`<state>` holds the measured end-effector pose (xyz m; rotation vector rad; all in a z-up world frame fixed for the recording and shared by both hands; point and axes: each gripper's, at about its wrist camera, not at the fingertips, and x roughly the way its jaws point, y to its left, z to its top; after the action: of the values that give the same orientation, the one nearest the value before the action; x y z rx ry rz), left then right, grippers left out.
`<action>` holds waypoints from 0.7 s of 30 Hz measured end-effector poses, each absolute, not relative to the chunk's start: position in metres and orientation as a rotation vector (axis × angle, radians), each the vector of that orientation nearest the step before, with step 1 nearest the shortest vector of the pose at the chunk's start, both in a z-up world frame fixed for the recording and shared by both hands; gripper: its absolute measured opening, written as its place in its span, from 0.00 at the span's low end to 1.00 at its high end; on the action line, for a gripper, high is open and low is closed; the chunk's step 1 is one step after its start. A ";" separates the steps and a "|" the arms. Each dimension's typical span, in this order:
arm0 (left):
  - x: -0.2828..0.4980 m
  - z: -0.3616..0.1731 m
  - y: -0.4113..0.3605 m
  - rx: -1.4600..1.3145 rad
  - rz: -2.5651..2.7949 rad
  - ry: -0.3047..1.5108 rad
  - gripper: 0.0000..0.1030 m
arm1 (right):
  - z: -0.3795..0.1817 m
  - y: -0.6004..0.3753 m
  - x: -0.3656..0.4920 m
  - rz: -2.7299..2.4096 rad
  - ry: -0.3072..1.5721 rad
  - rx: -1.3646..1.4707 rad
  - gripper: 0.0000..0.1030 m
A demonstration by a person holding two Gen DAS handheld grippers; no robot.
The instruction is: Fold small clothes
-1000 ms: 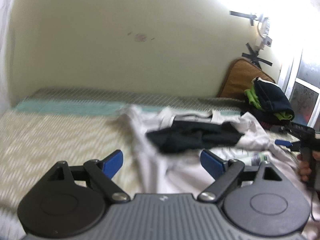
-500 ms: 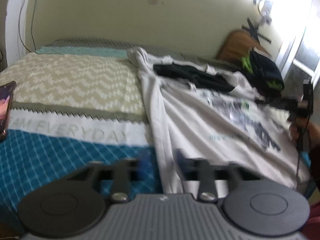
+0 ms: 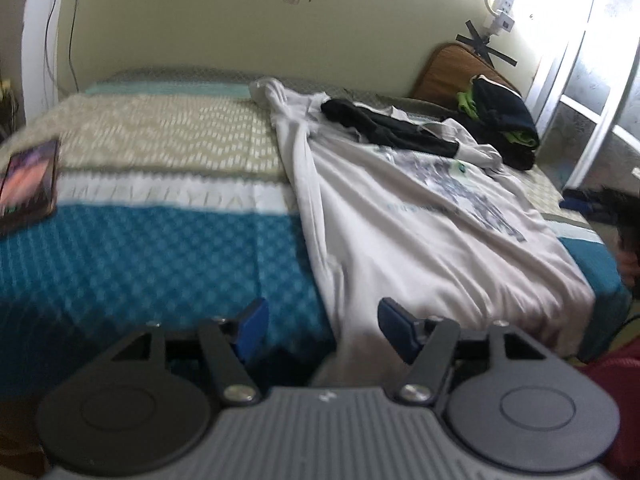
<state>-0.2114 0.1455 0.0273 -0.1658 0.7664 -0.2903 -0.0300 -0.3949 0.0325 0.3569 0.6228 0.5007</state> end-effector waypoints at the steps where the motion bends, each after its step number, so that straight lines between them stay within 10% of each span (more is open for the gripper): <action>1: -0.217 0.024 0.149 -0.184 -0.297 0.781 0.62 | 0.030 -0.402 -0.044 0.532 0.639 0.369 0.57; 8: -0.228 -0.001 0.152 -0.206 -0.319 0.816 0.91 | 0.004 -0.419 -0.131 0.619 0.817 0.310 0.68; 15: -0.203 -0.032 0.136 -0.164 -0.334 0.889 0.89 | -0.024 -0.401 -0.126 0.604 0.897 0.275 0.79; 19: -0.195 -0.043 0.124 -0.177 -0.407 0.968 0.09 | -0.040 -0.383 -0.107 0.624 0.928 0.271 0.69; 20: -0.198 -0.044 0.121 -0.169 -0.434 0.983 0.06 | -0.044 -0.381 -0.105 0.632 0.953 0.256 0.52; 21: -0.204 -0.041 0.119 -0.162 -0.463 0.979 0.06 | -0.047 -0.382 -0.106 0.654 0.984 0.250 0.07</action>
<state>-0.2035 0.1192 -0.0412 -0.1623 0.9791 -0.4628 -0.1060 -0.3815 -0.0466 0.2495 0.9843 0.6540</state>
